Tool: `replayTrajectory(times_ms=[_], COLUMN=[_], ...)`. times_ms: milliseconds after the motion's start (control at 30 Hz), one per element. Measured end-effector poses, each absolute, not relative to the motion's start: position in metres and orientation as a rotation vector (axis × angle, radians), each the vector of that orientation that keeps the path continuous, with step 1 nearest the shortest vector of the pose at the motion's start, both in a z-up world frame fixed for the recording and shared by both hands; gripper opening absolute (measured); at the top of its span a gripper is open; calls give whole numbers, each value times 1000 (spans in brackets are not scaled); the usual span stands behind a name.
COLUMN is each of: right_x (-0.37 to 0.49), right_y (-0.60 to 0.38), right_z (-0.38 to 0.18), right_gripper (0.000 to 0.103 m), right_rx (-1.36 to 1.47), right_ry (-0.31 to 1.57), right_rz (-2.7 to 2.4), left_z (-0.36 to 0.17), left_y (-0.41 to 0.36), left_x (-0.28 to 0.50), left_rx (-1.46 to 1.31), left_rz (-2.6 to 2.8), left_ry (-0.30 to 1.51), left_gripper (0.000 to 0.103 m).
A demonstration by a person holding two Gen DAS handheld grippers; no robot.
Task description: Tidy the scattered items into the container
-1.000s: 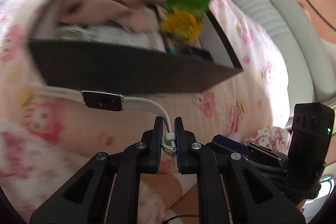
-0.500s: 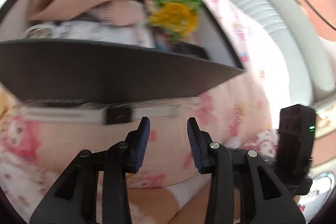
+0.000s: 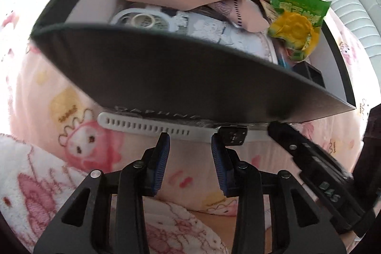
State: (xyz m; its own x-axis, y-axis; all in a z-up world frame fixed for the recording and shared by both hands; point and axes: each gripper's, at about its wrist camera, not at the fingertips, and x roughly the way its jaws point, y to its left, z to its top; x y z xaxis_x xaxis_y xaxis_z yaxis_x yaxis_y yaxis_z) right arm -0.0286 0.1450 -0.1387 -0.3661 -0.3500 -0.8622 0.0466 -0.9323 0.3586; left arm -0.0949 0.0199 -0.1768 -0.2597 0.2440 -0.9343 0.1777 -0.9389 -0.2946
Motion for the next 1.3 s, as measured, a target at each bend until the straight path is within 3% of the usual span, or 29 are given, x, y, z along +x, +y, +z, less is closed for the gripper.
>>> replayTrajectory(times_ms=[267, 467, 833, 933, 1033, 1067, 1167, 1300], right_x=[-20, -6, 3, 5, -4, -3, -3, 1], right_y=[161, 171, 232, 248, 241, 237, 226, 206], right_z=[-170, -169, -173, -170, -183, -181, -173, -171], right_gripper=[29, 29, 29, 37, 36, 25, 14, 14], right_rx=[1805, 1780, 1660, 1596, 1619, 1596, 1540, 1548], right_ry=[-484, -587, -1187, -1263, -1235, -1204, -1156, -1054], right_rz=[-2238, -2204, -2283, -2388, -2319, -2329, -2261, -2198], left_z=[-179, -180, -180, -180, -180, -179, -175, -173], left_y=[24, 25, 28, 29, 32, 33, 34, 31], left_x=[-92, -88, -84, -83, -83, -82, -77, -72], left_rx=[-1882, -1878, -1874, -1863, -1842, -1833, -1797, -1786], left_rz=[2401, 2379, 2366, 2356, 2336, 2329, 2324, 2324], left_ry=[-518, -543, -524, -533, -532, -535, -542, -567], left_gripper=[36, 36, 36, 36, 36, 36, 36, 36])
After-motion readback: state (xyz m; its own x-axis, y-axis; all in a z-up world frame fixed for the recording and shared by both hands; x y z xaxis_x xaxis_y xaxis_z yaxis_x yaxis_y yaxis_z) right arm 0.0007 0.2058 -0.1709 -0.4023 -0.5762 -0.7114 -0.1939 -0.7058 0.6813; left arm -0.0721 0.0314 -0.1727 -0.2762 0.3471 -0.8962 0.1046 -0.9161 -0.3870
